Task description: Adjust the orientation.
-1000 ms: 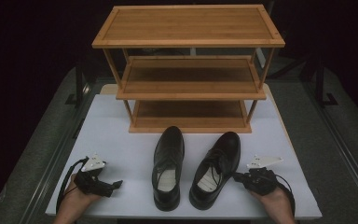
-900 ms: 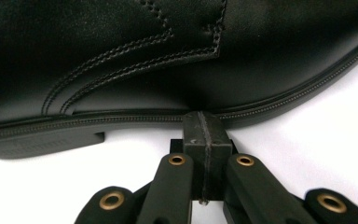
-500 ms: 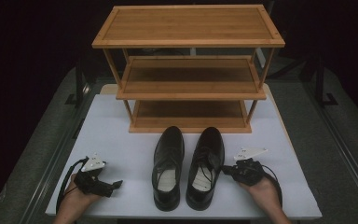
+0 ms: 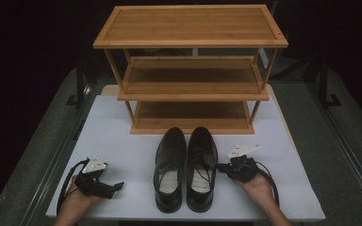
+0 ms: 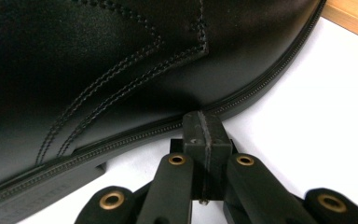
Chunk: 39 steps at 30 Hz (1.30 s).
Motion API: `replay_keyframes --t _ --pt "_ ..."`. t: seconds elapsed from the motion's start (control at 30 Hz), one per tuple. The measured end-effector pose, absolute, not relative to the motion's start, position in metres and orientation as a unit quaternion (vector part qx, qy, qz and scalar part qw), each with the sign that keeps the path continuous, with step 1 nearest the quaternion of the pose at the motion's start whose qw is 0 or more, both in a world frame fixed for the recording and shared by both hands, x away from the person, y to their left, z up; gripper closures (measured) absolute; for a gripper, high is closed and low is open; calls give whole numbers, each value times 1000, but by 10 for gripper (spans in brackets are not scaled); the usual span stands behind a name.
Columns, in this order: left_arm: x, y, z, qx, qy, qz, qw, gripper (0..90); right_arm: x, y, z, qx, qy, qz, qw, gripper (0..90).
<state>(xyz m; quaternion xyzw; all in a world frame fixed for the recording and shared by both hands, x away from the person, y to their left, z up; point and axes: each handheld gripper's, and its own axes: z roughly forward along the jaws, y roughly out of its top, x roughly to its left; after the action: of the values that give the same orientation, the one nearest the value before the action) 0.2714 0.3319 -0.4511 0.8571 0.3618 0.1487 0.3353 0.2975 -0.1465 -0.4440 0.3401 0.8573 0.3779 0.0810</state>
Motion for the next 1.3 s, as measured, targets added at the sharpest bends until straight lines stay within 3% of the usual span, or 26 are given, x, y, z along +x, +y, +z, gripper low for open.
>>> replay_keyframes --t 0.23,0.5,0.77,0.87,0.97,1.3 --pt "271 332 -451 857 362 149 336 0 298 -146 -444 342 857 379 78 892" --pt "272 331 -447 855 366 132 343 0 299 -157 -439 378 840 378 89 646" --pt "274 312 -428 847 345 108 389 144 298 -170 -427 381 829 400 88 494" --pt "275 302 -416 845 336 116 400 157 297 -171 -420 379 823 414 89 471" --pt "277 292 -399 836 321 111 431 235 295 -170 -412 374 818 428 89 470" --pt "287 258 -370 838 271 99 463 228 289 -158 -388 350 810 464 81 446"
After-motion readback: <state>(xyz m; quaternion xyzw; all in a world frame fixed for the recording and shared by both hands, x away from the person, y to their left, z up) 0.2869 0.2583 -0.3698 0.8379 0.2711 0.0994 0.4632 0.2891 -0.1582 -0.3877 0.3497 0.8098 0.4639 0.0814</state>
